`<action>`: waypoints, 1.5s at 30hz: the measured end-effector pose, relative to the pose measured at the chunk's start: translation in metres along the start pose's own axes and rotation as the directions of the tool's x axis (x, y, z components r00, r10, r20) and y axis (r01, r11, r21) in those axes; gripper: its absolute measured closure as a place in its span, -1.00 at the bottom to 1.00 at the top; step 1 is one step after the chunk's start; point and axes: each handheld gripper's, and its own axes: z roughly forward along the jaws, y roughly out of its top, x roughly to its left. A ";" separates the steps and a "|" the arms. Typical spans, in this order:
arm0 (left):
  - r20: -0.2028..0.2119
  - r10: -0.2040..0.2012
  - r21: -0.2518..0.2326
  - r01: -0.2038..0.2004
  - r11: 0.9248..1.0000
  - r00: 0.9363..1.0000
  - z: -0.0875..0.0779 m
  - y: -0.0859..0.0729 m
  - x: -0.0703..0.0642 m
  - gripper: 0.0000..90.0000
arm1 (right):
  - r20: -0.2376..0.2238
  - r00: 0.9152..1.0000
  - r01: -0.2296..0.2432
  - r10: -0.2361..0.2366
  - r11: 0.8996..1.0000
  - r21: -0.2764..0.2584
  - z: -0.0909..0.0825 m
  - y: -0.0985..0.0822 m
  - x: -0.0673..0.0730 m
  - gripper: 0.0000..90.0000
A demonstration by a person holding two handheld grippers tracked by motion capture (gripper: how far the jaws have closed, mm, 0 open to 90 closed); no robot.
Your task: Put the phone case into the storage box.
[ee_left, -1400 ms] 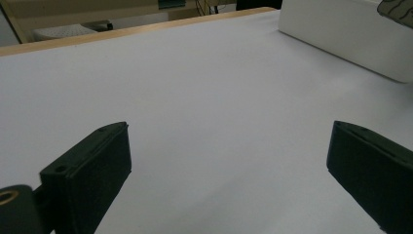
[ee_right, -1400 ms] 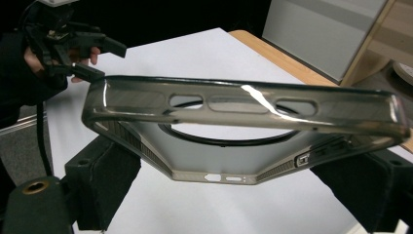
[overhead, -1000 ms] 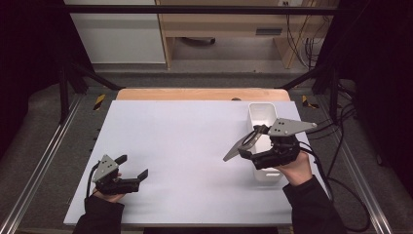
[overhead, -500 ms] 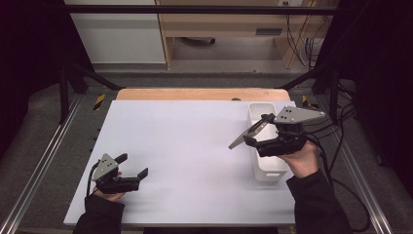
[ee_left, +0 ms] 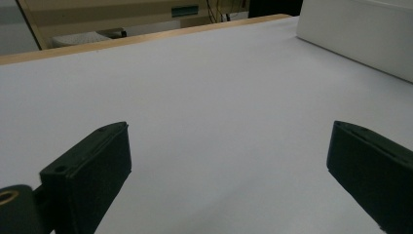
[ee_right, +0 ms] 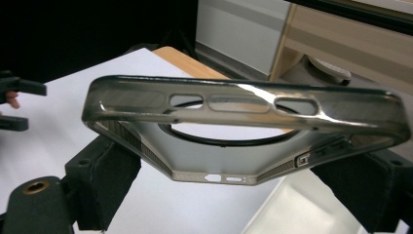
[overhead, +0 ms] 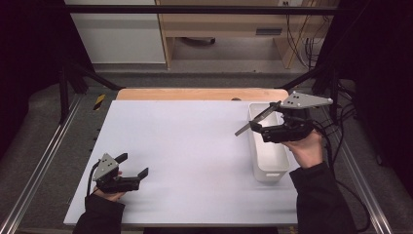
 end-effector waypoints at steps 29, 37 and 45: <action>0.002 0.012 -0.002 -0.012 1.000 1.000 0.001 -0.001 0.001 -0.96 | 0.156 0.985 -0.083 0.072 0.994 0.067 0.016 0.006 -0.037 -0.73; 0.003 0.015 -0.002 -0.015 1.000 1.000 0.001 -0.001 0.001 -0.96 | 0.191 0.977 -0.108 0.091 0.991 0.082 0.024 0.007 -0.048 -0.73; 0.003 0.019 -0.002 -0.019 1.000 1.000 0.001 -0.001 0.001 -0.96 | 0.224 0.968 -0.141 0.117 0.986 0.093 0.035 0.006 -0.059 -0.73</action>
